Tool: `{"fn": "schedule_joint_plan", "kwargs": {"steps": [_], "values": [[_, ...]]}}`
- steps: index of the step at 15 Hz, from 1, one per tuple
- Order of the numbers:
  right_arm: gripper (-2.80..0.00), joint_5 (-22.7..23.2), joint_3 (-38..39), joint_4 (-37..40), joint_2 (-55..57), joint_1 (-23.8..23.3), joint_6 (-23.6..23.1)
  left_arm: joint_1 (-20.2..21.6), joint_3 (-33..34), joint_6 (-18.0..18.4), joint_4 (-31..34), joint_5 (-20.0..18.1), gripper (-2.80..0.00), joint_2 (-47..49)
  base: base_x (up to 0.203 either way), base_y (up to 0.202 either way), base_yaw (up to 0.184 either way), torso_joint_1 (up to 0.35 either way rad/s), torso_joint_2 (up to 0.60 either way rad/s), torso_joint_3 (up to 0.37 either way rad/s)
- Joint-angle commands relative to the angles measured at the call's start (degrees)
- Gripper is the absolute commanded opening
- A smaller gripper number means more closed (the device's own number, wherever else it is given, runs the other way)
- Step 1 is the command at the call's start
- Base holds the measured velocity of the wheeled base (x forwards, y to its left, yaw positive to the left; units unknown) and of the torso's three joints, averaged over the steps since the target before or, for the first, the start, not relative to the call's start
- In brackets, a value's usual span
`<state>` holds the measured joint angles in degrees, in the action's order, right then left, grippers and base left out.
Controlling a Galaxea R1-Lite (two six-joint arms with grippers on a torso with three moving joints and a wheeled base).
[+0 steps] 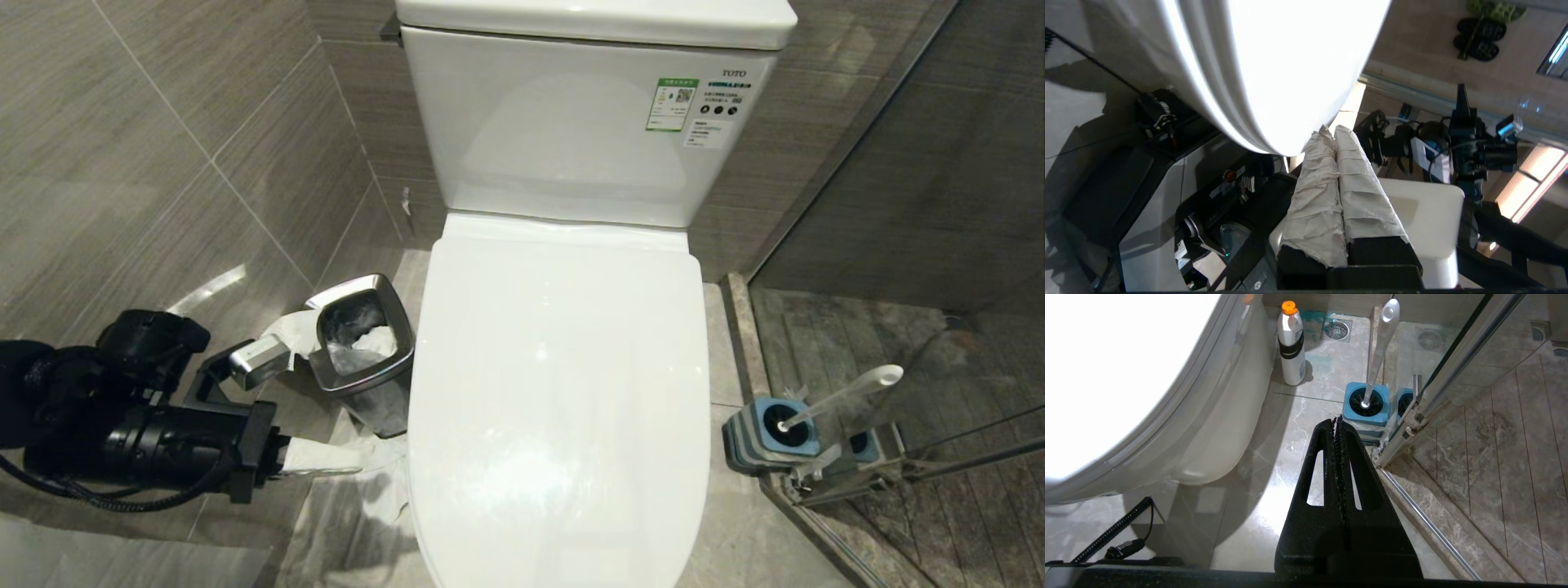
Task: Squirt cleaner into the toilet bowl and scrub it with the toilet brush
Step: Use the left hand to lift the toilet lid slightly
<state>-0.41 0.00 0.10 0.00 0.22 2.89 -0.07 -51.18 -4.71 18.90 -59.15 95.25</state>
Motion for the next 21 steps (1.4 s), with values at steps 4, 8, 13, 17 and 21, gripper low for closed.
{"fn": "schedule_joint_plan", "kwargs": {"steps": [4,8,13,17,21], "values": [[-2.80,-0.01,0.00,-0.01,0.09,-0.03,0.01,4.31,6.89,1.11,-6.20,-4.06,-2.80,2.33,0.000,0.000,0.000,0.000,0.00,0.000],[-2.80,-0.02,0.00,-0.01,0.09,-0.04,0.01,5.52,10.74,1.27,-6.75,-7.28,-2.80,0.82,0.000,0.000,0.000,0.000,0.00,0.000],[-2.80,-0.02,0.00,-0.01,0.09,-0.04,0.01,3.29,15.66,1.28,-11.22,-8.44,-2.80,0.81,0.000,0.000,0.000,0.000,0.00,0.000],[-2.80,0.05,0.00,-0.01,0.09,0.04,0.01,3.06,15.58,1.19,-11.25,-8.80,-2.80,1.34,0.000,0.000,0.000,0.000,0.00,0.000],[-2.80,-0.02,0.00,-0.01,0.09,0.04,0.01,2.97,15.76,1.19,-11.13,-10.28,-2.80,1.43,0.000,0.000,0.000,0.000,0.00,0.000]]}}
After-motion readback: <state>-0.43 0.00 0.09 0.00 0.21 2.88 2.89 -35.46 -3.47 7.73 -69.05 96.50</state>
